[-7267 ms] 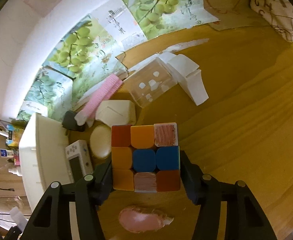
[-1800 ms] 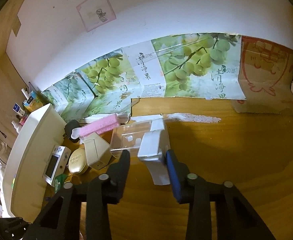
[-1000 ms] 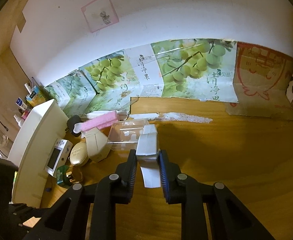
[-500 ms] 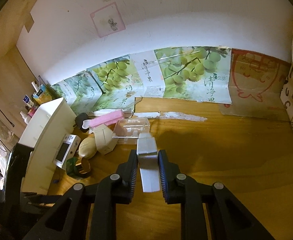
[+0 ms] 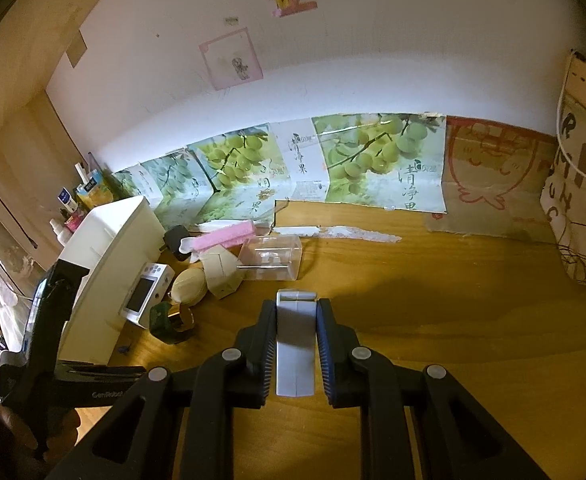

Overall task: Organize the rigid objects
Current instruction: 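Grasp the white card holder with the right tool while the left tool grasps the pink tape dispenser, then lift the pink tape dispenser with the left tool, holding the card holder in the right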

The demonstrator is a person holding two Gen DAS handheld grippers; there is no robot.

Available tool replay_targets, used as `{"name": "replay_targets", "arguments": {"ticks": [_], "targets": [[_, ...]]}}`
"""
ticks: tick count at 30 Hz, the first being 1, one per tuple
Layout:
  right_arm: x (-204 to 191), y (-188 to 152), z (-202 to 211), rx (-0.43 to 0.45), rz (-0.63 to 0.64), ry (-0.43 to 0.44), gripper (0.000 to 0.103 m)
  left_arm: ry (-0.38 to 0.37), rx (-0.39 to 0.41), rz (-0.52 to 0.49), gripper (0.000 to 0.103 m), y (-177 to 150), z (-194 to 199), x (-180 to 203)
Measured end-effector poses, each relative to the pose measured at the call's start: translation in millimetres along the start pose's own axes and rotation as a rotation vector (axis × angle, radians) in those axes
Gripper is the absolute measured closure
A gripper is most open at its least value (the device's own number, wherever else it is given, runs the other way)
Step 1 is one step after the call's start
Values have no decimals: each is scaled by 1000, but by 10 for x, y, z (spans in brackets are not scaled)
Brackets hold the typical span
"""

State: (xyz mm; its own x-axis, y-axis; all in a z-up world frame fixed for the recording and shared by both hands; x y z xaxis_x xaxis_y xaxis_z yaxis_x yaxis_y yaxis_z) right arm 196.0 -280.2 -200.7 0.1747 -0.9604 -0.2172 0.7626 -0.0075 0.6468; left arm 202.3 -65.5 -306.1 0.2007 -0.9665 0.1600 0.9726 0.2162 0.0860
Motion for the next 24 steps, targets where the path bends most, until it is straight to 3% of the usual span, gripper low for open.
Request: {"name": "replay_targets", "arguments": {"ticks": [8,21,22,23,24], "targets": [[-113,-45,165,15,33,3,83,-11,28,-26,56,-199,181,-46],[-471,-109,388,35,70,44,83,-33,97,-119,59,-666,797,48],[-505,-112,403,37,74,48,83,-35,106,-123,61,-669,851,32],[-549,-111,419,39,78,52,83,-38,114,-126,84,-665,889,24],[-590,-110,434,42,81,57,83,-47,117,-126,93,-652,929,13]]}}
Point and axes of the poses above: each gripper's, at about its wrist camera, not at the fingertips, and z roughly against the way its jaws point, x to its right, y to its top, the point moved 9 cm from there along -z, roughly the way its jaws point, and after that the axes turned 3 degrees about z, right-handed, at the moved point
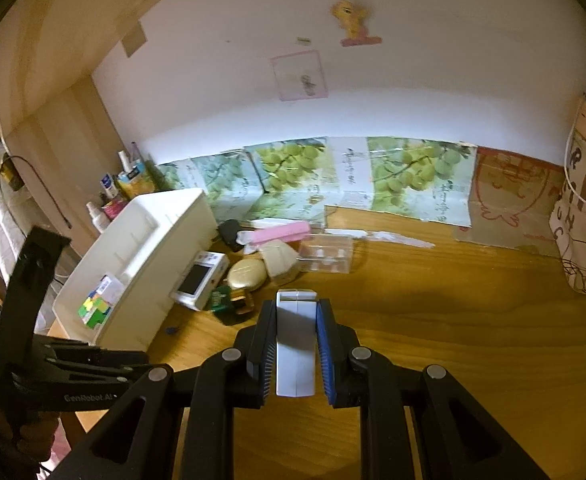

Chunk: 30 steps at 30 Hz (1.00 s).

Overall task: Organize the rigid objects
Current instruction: 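Lift the pink tape dispenser with the left tool, holding the card holder in the right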

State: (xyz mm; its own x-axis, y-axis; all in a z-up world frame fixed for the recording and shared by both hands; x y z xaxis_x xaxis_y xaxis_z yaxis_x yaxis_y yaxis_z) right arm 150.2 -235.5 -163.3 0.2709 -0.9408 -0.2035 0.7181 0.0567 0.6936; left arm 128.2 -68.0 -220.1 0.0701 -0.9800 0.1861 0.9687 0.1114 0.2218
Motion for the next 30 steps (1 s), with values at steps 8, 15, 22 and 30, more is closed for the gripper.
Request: {"name": "replay_targets", "arguments": {"ticks": [8,15,22,30], "targets": [[-366,86,20,26,41,39,83,-7,57,-9,93,175,241,-120],[-539,191,75,61,44,54,83,-7,61,21,92,228,309,-289],[-526,184,97,63,42,52,83,5,26,14,76,240,173,-239],[-342,136,85,46,39,41,83,8,-28,8,35,210,-114,-76]]}}
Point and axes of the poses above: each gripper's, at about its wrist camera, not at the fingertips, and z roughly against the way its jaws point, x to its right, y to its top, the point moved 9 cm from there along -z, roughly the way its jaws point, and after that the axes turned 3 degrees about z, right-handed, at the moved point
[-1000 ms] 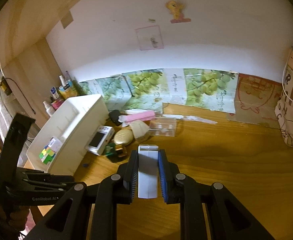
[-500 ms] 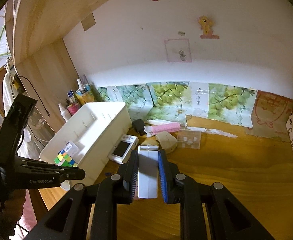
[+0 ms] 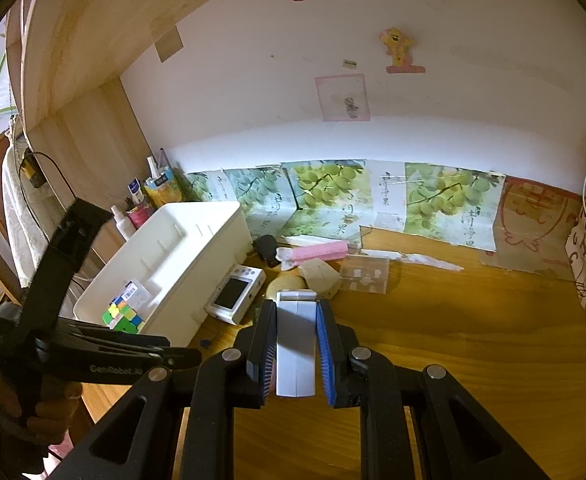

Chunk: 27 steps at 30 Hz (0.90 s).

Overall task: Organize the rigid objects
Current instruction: 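Lift the pink tape dispenser with the left tool, holding the card holder in the right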

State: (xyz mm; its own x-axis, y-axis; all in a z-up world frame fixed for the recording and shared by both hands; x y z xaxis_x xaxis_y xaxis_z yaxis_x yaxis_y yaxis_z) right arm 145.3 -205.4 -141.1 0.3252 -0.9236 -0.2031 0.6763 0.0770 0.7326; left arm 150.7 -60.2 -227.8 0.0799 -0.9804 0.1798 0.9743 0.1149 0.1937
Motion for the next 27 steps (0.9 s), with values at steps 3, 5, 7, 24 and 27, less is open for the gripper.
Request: {"name": "replay_targets", "arguments": {"ticks": [3,5,7,24,27], "targets": [[88,-27,-13,-10,-1,-1,83,12,-28,-13,27,-13,-135,58],[165,-53,-32,-20,-8,-3,83,24,-47,-21,26,-21,-231,102],[234,-73,-47,-28,-13,-5,83,27,-65,-23,26,-32,-312,140],[413,-145,-226,-68,-38,11,83,110,-152,-72,26,-5,-755,203],[423,-149,-233,-71,-42,6,83,121,-164,-78,27,-12,-799,200]]}}
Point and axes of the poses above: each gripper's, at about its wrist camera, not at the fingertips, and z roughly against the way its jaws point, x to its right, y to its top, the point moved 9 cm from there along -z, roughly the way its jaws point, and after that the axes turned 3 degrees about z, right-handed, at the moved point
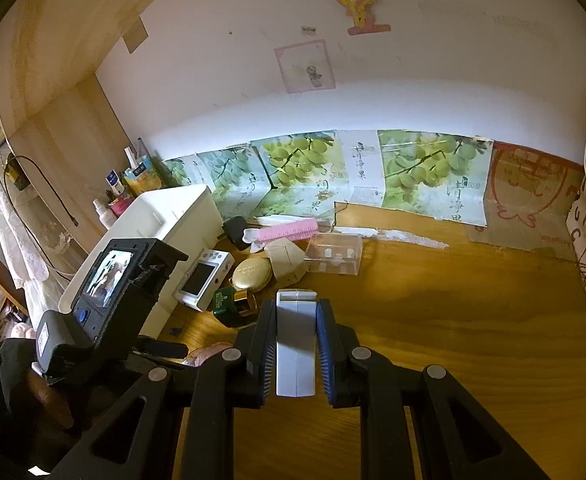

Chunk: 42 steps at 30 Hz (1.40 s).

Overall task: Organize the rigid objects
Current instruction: 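Lift the pink tape dispenser with the left tool, holding the card holder in the right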

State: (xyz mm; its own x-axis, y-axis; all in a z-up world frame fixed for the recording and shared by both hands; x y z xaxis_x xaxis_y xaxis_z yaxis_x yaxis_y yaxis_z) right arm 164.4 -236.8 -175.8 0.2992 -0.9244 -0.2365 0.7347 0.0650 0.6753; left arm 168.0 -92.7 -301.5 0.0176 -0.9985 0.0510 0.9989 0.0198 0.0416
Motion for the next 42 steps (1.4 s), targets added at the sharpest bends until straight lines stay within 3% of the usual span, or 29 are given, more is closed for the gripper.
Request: {"name": "replay_targets", "arguments": {"ticks": [16,25,42], "targets": [[26,-10,120,17,-21,-61,83,-34,0,-85,31,61,-32,92],[-89,-2,259,44,-24,-104,83,-47,-15,-143,31,-59,9,122],[-759,268,528,160,-7,-172,83,-107,108,-285,31,-267,911,-204]]}}
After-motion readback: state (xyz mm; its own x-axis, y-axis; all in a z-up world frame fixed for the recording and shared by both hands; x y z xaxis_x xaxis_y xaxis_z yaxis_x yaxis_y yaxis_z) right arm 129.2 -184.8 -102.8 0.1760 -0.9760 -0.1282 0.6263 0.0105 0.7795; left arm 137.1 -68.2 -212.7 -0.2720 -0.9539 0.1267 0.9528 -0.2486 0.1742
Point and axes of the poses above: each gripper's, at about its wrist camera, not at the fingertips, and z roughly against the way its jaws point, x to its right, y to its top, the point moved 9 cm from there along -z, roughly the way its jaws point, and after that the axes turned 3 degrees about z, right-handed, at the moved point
